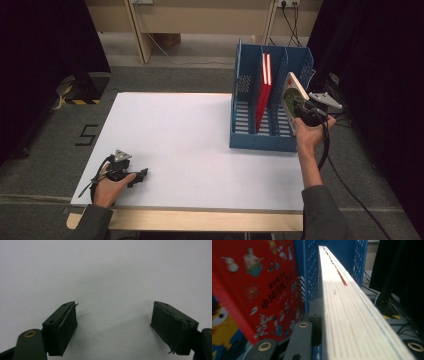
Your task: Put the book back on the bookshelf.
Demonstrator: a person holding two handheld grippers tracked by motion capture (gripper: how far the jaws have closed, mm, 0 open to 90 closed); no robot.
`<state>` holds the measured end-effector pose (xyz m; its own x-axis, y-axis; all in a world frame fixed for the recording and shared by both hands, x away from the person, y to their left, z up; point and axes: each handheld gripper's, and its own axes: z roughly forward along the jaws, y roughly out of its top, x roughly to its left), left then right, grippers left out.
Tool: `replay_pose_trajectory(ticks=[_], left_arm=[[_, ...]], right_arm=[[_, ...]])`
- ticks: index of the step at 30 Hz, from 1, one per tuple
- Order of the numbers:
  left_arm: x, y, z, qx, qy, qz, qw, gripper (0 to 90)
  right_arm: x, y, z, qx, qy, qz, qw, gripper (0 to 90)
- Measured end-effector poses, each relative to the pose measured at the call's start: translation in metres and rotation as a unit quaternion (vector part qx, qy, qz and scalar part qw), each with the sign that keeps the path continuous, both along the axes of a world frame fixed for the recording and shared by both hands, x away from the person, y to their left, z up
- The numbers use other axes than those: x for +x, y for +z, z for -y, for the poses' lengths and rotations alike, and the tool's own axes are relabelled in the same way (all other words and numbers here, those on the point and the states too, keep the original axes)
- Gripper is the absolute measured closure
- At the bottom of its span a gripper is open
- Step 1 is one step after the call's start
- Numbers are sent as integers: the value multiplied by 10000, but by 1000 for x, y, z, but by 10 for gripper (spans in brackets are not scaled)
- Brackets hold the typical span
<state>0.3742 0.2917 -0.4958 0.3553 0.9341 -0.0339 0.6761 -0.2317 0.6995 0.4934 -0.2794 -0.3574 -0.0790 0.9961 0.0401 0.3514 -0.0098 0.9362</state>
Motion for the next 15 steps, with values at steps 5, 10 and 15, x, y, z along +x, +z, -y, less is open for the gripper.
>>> replay_pose_trajectory(ticks=[5, 10, 15], left_arm=[[0, 0, 0, -12, -5, -5, 10000, 198], [0, 0, 0, -7, -6, -2, 10000, 199], [0, 0, 0, -25, 4, 9, 10000, 199]], right_arm=[[20, -10, -4, 23, -145, -150, 9998, 760], [33, -19, -7, 107, -194, -226, 9995, 760], [42, -28, -11, 120, -218, -315, 9992, 760]])
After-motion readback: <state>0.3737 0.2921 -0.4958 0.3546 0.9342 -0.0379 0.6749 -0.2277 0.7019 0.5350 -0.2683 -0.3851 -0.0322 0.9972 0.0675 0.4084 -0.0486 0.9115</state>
